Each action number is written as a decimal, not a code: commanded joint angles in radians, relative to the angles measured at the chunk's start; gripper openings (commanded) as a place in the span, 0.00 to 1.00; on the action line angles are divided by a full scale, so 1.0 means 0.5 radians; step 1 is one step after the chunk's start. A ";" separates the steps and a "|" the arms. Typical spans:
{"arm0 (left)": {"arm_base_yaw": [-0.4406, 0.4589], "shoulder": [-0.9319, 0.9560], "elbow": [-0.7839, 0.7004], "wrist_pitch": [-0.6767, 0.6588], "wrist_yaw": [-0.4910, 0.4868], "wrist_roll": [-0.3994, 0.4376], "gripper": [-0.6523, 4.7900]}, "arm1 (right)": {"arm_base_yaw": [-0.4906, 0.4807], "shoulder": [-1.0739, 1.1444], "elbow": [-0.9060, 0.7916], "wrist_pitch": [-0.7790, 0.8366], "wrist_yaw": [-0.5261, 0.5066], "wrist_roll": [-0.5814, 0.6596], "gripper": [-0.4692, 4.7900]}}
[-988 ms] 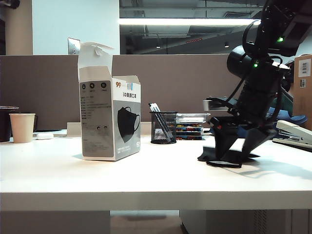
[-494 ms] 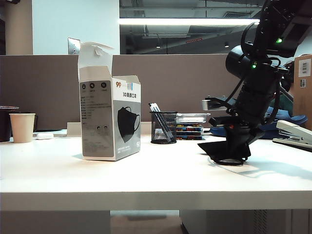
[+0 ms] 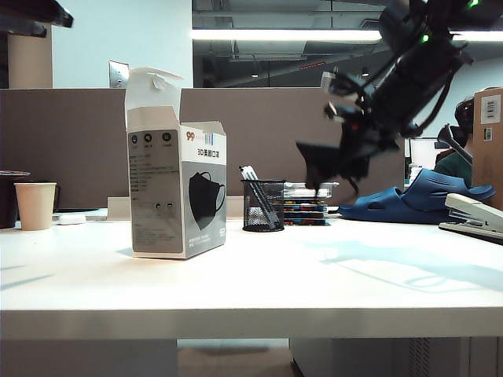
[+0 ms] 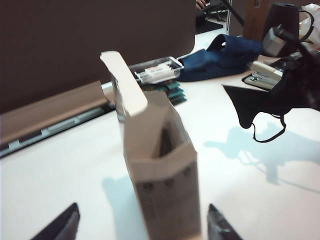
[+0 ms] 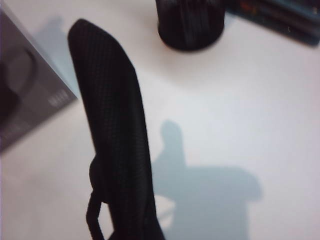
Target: Put the mask into the mask box.
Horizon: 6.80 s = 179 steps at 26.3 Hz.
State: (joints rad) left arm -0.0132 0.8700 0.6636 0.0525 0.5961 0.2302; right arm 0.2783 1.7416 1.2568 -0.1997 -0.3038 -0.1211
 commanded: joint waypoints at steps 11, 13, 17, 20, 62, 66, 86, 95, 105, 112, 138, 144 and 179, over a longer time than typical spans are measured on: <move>-0.242 0.650 0.016 0.938 -0.270 -0.111 0.70 | 0.026 -0.047 0.011 0.492 -0.486 0.471 0.09; -0.265 0.771 0.016 1.064 -0.337 -0.111 0.69 | 0.027 -0.047 0.011 0.549 -0.569 0.536 0.09; -0.276 0.898 0.017 1.209 -0.409 -0.187 0.69 | 0.030 -0.047 0.011 0.603 -0.639 0.607 0.09; -0.276 1.046 0.037 1.428 -0.436 -0.295 0.69 | 0.030 -0.047 0.011 0.616 -0.663 0.635 0.09; -0.276 1.253 0.214 1.425 0.096 -0.492 0.11 | 0.407 0.321 0.011 1.930 -0.735 0.946 0.09; -0.276 1.253 0.214 1.425 0.096 -0.492 0.11 | 0.444 0.390 0.011 1.935 -0.695 0.944 0.09; -0.275 1.254 0.214 1.425 0.088 -0.491 0.11 | 0.468 0.524 0.012 1.801 -0.638 0.921 0.52; -0.273 1.253 0.214 1.425 0.086 -0.491 0.11 | 0.467 0.497 0.012 1.755 -0.645 0.867 0.55; -0.273 1.253 0.214 1.425 0.022 -0.492 0.11 | 0.465 0.368 0.012 1.636 -0.631 0.756 0.68; -0.273 1.254 0.214 1.423 0.111 -0.492 0.11 | 0.492 0.365 0.013 1.608 -0.392 0.698 1.00; -0.273 1.253 0.214 1.387 0.105 -0.491 0.11 | 0.578 0.089 0.011 0.985 -0.268 0.325 0.75; -0.273 1.253 0.214 1.387 0.111 -0.491 0.11 | 0.591 0.089 0.011 0.994 -0.343 0.172 0.48; -0.273 1.253 0.214 1.394 0.117 -0.492 0.11 | 0.649 0.265 0.009 1.007 -0.224 0.204 0.98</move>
State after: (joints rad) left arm -0.1497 1.4986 0.7650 0.7376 0.6518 -0.0166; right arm 0.6022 1.8793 1.2659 0.3782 -0.4137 -0.0383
